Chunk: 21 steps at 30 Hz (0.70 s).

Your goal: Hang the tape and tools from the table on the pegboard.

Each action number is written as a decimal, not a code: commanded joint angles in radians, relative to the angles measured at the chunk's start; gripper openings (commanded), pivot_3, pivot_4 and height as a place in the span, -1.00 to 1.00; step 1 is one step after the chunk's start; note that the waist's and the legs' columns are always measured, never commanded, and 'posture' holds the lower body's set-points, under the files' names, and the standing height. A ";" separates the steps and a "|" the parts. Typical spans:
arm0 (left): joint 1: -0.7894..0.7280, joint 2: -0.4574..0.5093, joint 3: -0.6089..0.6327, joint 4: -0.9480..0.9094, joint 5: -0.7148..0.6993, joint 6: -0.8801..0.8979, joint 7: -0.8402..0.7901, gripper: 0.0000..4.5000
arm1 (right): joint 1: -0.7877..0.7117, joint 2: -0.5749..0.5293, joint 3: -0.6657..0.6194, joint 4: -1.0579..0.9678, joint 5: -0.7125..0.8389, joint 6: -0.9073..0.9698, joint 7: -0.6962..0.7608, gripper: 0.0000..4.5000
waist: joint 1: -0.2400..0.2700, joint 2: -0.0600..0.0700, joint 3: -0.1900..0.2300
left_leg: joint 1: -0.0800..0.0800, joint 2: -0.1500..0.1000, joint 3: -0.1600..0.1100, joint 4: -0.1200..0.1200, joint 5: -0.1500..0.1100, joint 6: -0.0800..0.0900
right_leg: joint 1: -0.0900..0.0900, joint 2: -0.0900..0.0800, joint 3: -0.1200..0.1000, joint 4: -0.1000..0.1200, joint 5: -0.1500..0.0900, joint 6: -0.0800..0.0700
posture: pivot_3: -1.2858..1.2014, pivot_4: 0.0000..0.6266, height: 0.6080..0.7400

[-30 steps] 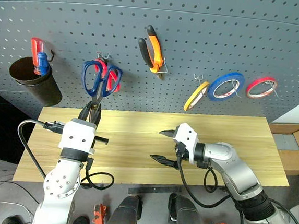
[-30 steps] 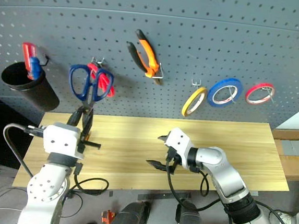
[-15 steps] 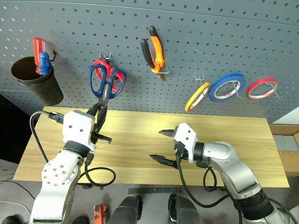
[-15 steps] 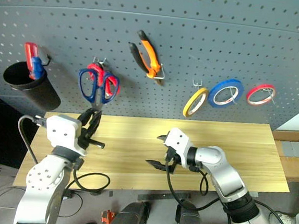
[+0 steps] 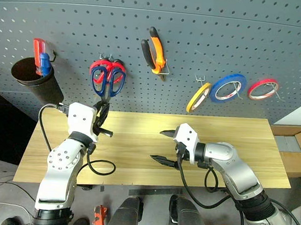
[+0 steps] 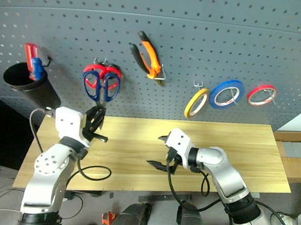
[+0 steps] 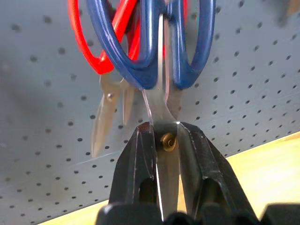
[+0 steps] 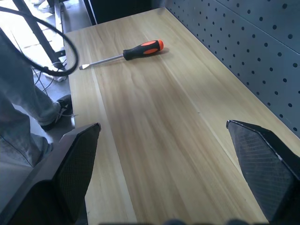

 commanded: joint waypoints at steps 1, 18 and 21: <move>-0.030 -0.004 0.001 0.051 -0.022 -0.006 -0.011 -0.84 | 0.000 0.012 -0.025 -0.048 0.020 -0.015 -0.002 1.00 | 0.000 0.000 -0.003 | 0.000 0.000 0.000 0.000 0.000 0.000 | 0.000 0.000 0.000 0.000 0.000 0.000 | 0.02 -0.21 1.00; 0.034 0.070 0.240 0.066 -0.335 0.478 -0.013 0.60 | 0.024 0.029 -0.049 -0.175 0.180 0.136 0.038 1.00 | -0.006 0.001 -0.009 | 0.000 0.000 -0.001 0.000 0.000 0.000 | 0.000 0.000 0.000 0.001 0.000 0.000 | 0.03 -0.16 1.00; 0.026 0.176 0.230 0.127 -0.305 0.571 -0.018 0.60 | 0.014 0.044 -0.015 -0.171 0.156 0.140 0.013 1.00 | -0.006 0.001 -0.009 | 0.001 0.000 -0.001 0.000 0.000 0.000 | 0.000 0.001 0.000 0.002 0.000 0.000 | 0.04 -0.15 1.00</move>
